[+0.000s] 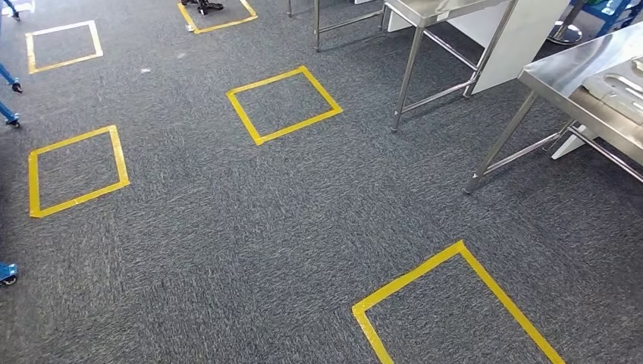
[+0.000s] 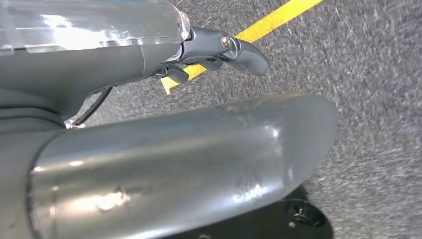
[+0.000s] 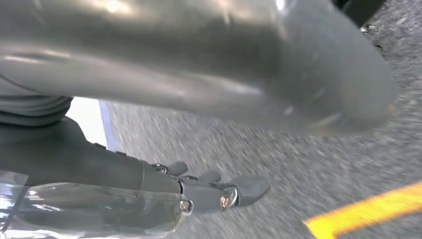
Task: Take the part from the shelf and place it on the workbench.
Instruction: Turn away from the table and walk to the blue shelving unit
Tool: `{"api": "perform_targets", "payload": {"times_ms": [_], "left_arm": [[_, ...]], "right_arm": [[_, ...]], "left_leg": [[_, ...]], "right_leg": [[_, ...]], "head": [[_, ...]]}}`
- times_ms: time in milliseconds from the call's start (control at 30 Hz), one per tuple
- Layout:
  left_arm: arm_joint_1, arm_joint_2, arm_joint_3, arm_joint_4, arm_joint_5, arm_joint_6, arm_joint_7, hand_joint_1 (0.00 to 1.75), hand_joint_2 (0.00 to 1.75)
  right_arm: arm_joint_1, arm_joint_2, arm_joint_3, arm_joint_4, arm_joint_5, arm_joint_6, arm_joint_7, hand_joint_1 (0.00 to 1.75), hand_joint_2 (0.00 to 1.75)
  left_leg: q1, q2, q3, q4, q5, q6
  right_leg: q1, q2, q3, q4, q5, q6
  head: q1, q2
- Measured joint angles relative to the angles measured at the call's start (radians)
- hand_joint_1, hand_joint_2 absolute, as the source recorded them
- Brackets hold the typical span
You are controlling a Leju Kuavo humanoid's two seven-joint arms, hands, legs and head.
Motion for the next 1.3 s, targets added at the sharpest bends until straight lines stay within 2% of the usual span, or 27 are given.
{"api": "perform_targets", "payload": {"times_ms": [33,67,100,167,233,267,300,333,367,433,500,567,600,667,733,767,800,833,867,900,967,1033,1100,1133,1167,1233,1300], "left_arm": [[-0.001,0.000,0.000,0.000,0.000,-0.001,-0.005,0.00,0.00],[0.000,0.001,0.000,0.000,0.000,-0.002,-0.009,0.00,0.00],[0.000,0.001,0.000,0.000,0.000,-0.002,-0.011,0.00,0.00],[0.000,0.003,0.000,0.000,-0.002,-0.001,-0.012,0.00,0.00],[-0.002,0.004,0.000,0.000,-0.002,0.000,-0.011,0.00,0.00],[-0.002,0.004,0.000,0.000,-0.003,0.001,-0.010,0.00,0.00],[-0.001,0.005,0.000,0.000,-0.003,0.002,-0.009,0.00,0.00],[0.001,0.005,0.000,0.000,-0.003,0.002,-0.007,0.00,0.00],[0.002,0.005,0.000,0.000,-0.004,0.003,-0.006,0.00,0.00],[0.001,0.007,0.000,0.000,-0.004,0.002,-0.004,0.00,0.00],[-0.003,0.008,0.000,0.000,-0.004,0.002,-0.003,0.00,0.00],[-0.003,0.009,0.000,0.000,-0.004,0.002,-0.002,0.00,0.00],[-0.001,0.010,0.000,0.000,-0.004,0.003,-0.002,0.00,0.00],[-0.001,0.011,0.000,0.000,-0.003,0.004,-0.002,0.00,0.00],[-0.003,0.012,0.000,0.000,-0.004,0.005,-0.002,0.00,0.00],[-0.003,0.012,0.000,0.000,-0.004,0.005,-0.003,0.00,0.00],[-0.003,0.012,0.000,0.000,-0.004,0.005,-0.003,0.00,0.00],[-0.002,0.012,0.000,0.000,-0.004,0.005,-0.003,0.00,0.00],[-0.002,0.011,0.000,0.000,-0.005,0.005,-0.003,0.00,0.00],[-0.001,0.010,0.000,0.000,-0.005,0.005,-0.003,0.00,0.00],[-0.003,0.005,0.000,-0.001,-0.006,0.005,-0.002,0.00,0.00],[-0.005,0.000,0.000,-0.001,-0.006,0.005,-0.002,0.00,0.00],[-0.003,-0.001,0.000,-0.001,-0.008,0.005,-0.002,0.00,0.00],[-0.001,-0.001,0.000,-0.001,-0.008,0.005,-0.002,0.00,0.00],[0.000,0.000,0.000,-0.001,-0.008,0.005,-0.002,0.00,0.00],[-0.002,0.000,0.000,-0.001,-0.008,0.006,-0.002,0.00,0.00],[-0.003,0.001,0.000,-0.001,-0.008,0.006,-0.001,0.00,0.00]], "right_arm": [[-0.002,0.001,-0.001,0.001,0.001,-0.003,-0.004,0.00,0.00],[-0.005,0.001,-0.001,0.001,0.002,-0.005,-0.008,0.00,0.00],[-0.007,0.002,-0.001,0.002,0.003,-0.006,-0.010,0.00,0.00],[-0.007,0.004,-0.002,0.002,0.004,-0.006,-0.012,0.00,0.00],[-0.004,0.005,-0.003,0.003,0.004,-0.006,-0.013,0.00,0.00],[-0.003,0.006,-0.004,0.004,0.004,-0.005,-0.012,0.00,0.00],[-0.003,0.007,-0.006,0.004,0.004,-0.005,-0.012,0.00,0.00],[-0.003,0.007,-0.008,0.004,0.004,-0.004,-0.012,0.00,0.00],[-0.004,0.007,-0.009,0.004,0.004,-0.002,-0.012,0.00,0.00],[-0.006,0.007,-0.011,0.004,0.004,0.006,-0.011,0.00,0.00],[-0.007,0.007,-0.013,0.004,0.005,0.012,-0.010,0.00,0.00],[-0.011,0.007,-0.014,0.004,0.006,0.014,-0.010,0.00,0.00],[-0.013,0.007,-0.015,0.004,0.006,0.015,-0.009,0.00,0.00],[-0.015,0.008,-0.017,0.004,0.007,0.015,-0.009,0.00,0.00],[-0.012,0.008,-0.019,0.005,0.007,0.015,-0.009,0.00,0.00],[-0.011,0.008,-0.019,0.005,0.007,0.015,-0.009,0.00,0.00],[-0.010,0.008,-0.020,0.005,0.007,0.016,-0.009,0.00,0.00],[-0.009,0.008,-0.020,0.006,0.007,0.016,-0.009,0.00,0.00],[-0.008,0.008,-0.020,0.006,0.007,0.018,-0.010,0.00,0.00],[-0.007,0.008,-0.020,0.006,0.007,0.020,-0.010,0.00,0.00],[-0.004,0.004,-0.021,0.005,0.008,0.023,-0.010,0.00,0.00],[-0.004,0.000,-0.021,0.005,0.010,0.026,-0.011,0.00,0.00],[-0.005,0.001,-0.021,0.005,0.013,0.030,-0.011,0.00,0.00],[-0.005,0.002,-0.021,0.005,0.014,0.031,-0.011,0.00,0.00],[-0.004,0.004,-0.021,0.005,0.015,0.032,-0.012,0.00,0.00],[0.001,0.006,-0.021,0.005,0.016,0.034,-0.012,0.00,0.00],[0.003,0.007,-0.021,0.005,0.017,0.036,-0.012,0.00,0.00]], "left_leg": [[0.001,-0.011,-0.004,0.000,0.002,-0.008],[0.003,-0.022,-0.008,-0.002,0.005,-0.016],[0.004,-0.020,-0.010,0.001,0.003,-0.021],[0.002,0.023,-0.034,0.052,-0.030,-0.027],[0.002,0.078,-0.092,0.179,-0.101,-0.032],[0.004,0.089,-0.122,0.243,-0.128,-0.036],[0.006,0.095,-0.137,0.281,-0.138,-0.039],[0.008,0.099,-0.134,0.282,-0.129,-0.042],[0.010,0.106,-0.112,0.244,-0.104,-0.044],[0.012,0.138,-0.036,0.107,-0.046,-0.045],[0.009,0.159,0.007,0.024,-0.021,-0.035],[0.005,0.147,0.003,0.017,-0.019,-0.019],[0.005,0.138,0.003,0.014,-0.016,-0.012],[0.006,0.121,0.004,0.005,-0.008,0.003],[0.005,0.104,0.001,0.002,-0.001,0.013],[0.002,0.093,-0.002,0.002,0.001,0.015],[-0.001,0.081,-0.003,0.002,0.002,0.017],[-0.005,0.067,-0.004,0.002,0.002,0.018],[-0.009,0.052,-0.002,0.002,0.003,0.019],[-0.011,0.038,0.000,0.002,0.003,0.020],[-0.011,0.015,0.000,0.002,0.004,0.019],[-0.008,-0.007,-0.007,0.002,0.007,0.013],[-0.007,-0.025,-0.011,-0.001,0.012,0.003],[-0.009,-0.014,-0.014,0.005,0.008,0.000],[-0.011,0.009,-0.023,0.024,-0.006,-0.004],[-0.010,0.067,-0.068,0.122,-0.067,-0.016],[0.001,0.090,-0.121,0.234,-0.121,-0.032]], "right_leg": [[0.002,0.002,0.001,-0.005,-0.002,-0.003],[0.002,-0.010,0.002,-0.007,0.000,-0.008],[0.001,-0.022,0.004,-0.012,0.003,-0.014],[-0.002,-0.051,0.010,-0.024,0.008,-0.028],[0.002,-0.084,0.012,-0.027,0.008,-0.037],[0.004,-0.100,0.012,-0.026,0.007,-0.038],[0.005,-0.115,0.012,-0.026,0.006,-0.038],[0.005,-0.129,0.012,-0.024,0.004,-0.037],[0.005,-0.142,0.014,-0.022,0.001,-0.035],[0.005,-0.164,0.017,-0.014,-0.007,-0.025],[0.010,-0.182,0.019,-0.006,-0.015,-0.011],[0.010,-0.195,0.023,-0.007,-0.016,0.000],[0.008,-0.195,0.025,-0.007,-0.017,0.006],[0.003,-0.161,0.012,0.029,-0.050,0.015],[0.002,-0.111,-0.043,0.143,-0.114,0.016],[0.003,-0.098,-0.078,0.211,-0.141,0.015],[0.005,-0.093,-0.106,0.261,-0.153,0.012],[0.008,-0.089,-0.118,0.276,-0.143,0.007],[0.013,-0.084,-0.110,0.249,-0.113,-0.002],[0.020,-0.072,-0.086,0.189,-0.070,-0.013],[0.034,-0.017,-0.030,0.051,0.000,-0.041],[0.041,0.013,-0.008,-0.008,0.017,-0.058],[0.038,-0.010,0.000,-0.026,0.024,-0.062],[0.035,-0.024,0.008,-0.041,0.031,-0.062],[0.031,-0.039,0.018,-0.057,0.037,-0.063],[0.028,-0.073,0.028,-0.073,0.041,-0.062],[0.026,-0.108,0.029,-0.070,0.035,-0.059]], "head": [[0.000,0.000],[-0.001,0.000],[0.000,0.000],[-0.005,0.000],[-0.009,0.000],[-0.010,0.000],[-0.010,0.000],[-0.010,0.000],[-0.010,0.000],[-0.010,0.000],[-0.008,0.000],[-0.005,0.000],[-0.004,0.000],[-0.002,0.000],[0.001,0.000],[0.002,0.000],[0.003,0.000],[0.003,0.000],[0.003,0.000],[0.002,0.000],[0.002,0.000],[0.002,0.000],[0.002,0.000],[0.001,0.000],[0.000,0.000],[-0.003,0.000],[-0.005,0.000]]}}
